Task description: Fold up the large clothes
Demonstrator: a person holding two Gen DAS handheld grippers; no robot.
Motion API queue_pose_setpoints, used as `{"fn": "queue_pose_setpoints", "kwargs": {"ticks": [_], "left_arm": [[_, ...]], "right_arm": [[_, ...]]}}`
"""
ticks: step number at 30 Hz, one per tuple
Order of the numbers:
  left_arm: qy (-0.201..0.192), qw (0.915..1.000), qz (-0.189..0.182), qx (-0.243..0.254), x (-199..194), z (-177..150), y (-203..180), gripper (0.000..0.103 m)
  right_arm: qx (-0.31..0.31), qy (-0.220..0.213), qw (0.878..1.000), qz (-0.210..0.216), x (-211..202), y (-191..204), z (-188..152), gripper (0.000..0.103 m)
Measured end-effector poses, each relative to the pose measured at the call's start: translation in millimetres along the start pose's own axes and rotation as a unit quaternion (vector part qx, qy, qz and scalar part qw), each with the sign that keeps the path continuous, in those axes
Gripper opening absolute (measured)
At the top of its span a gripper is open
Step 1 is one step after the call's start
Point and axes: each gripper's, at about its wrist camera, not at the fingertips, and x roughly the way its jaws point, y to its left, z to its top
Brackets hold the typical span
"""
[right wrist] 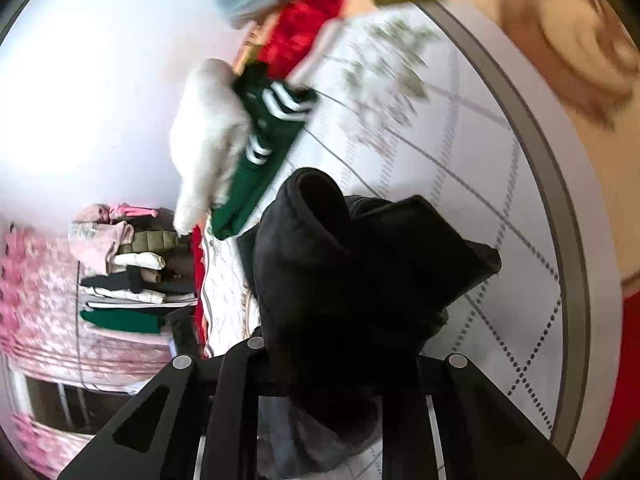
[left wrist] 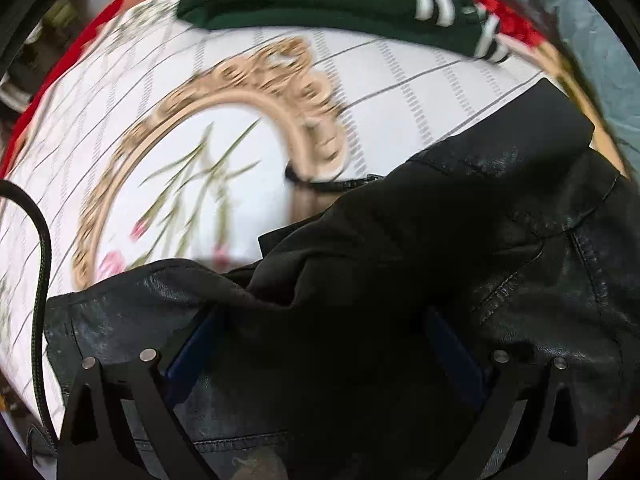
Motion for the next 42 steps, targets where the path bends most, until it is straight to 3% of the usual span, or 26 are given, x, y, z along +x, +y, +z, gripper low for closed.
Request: {"fn": "queue_pose_setpoints", "kwargs": {"ticks": [5,9,17,22,27,30,32,34,35,36,37,38,42], "left_arm": [[-0.002,0.9988,-0.045,-0.02,-11.0,20.7,4.9,0.103],[-0.024,0.9898,-0.081,-0.115,-62.4,10.3,67.9,0.103],[-0.049,0.9589,-0.025,-0.278,-139.4,-80.8,215.2,0.103],[-0.051,0.9355,0.021,-0.349,-156.4,-141.4,278.4,0.103],[-0.049,0.9137,0.041,-0.401,-164.6,-190.6,322.1,0.103],[-0.058,0.9103,0.047,-0.407,-173.7,-200.5,331.9,0.103],[-0.071,0.9107,0.049,-0.404,-187.2,-201.2,336.1,0.103],[-0.084,0.9128,0.048,-0.397,-198.9,-195.9,338.4,0.103],[-0.09,0.9135,0.046,-0.394,-204.2,-192.2,337.9,0.103],[-0.096,0.9137,0.042,-0.393,-206.7,-187.4,339.4,0.103],[-0.104,0.9136,0.033,-0.392,-212.8,-181.9,339.4,0.103],[-0.111,0.9134,0.025,-0.391,-217.8,-176.9,339.0,0.103],[-0.133,0.9176,0.014,-0.375,-231.0,-155.6,333.7,0.103]], "right_arm": [[-0.065,-0.015,0.998,-0.012,-13.1,60.4,6.4,0.019],[-0.123,0.013,0.992,0.007,-10.4,115.7,-12.0,0.019],[-0.188,0.128,0.97,0.081,46.8,214.0,-93.9,0.019],[-0.213,0.234,0.943,0.1,123.4,240.7,-177.6,0.019],[-0.235,0.343,0.908,0.053,210.4,224.1,-270.9,0.019],[-0.27,0.395,0.878,-0.004,245.8,210.4,-311.9,0.022],[-0.316,0.396,0.862,-0.025,246.8,219.7,-325.1,0.024],[-0.349,0.394,0.85,-0.026,237.1,235.1,-328.7,0.034],[-0.363,0.396,0.843,-0.024,232.0,242.7,-329.0,0.047],[-0.372,0.397,0.839,-0.018,226.4,248.3,-328.4,0.08],[-0.377,0.401,0.835,-0.007,216.7,255.6,-327.5,0.088],[-0.377,0.403,0.834,0.002,212.1,258.6,-326.3,0.094],[-0.385,0.404,0.829,0.018,178.0,270.9,-321.4,0.095]]}}
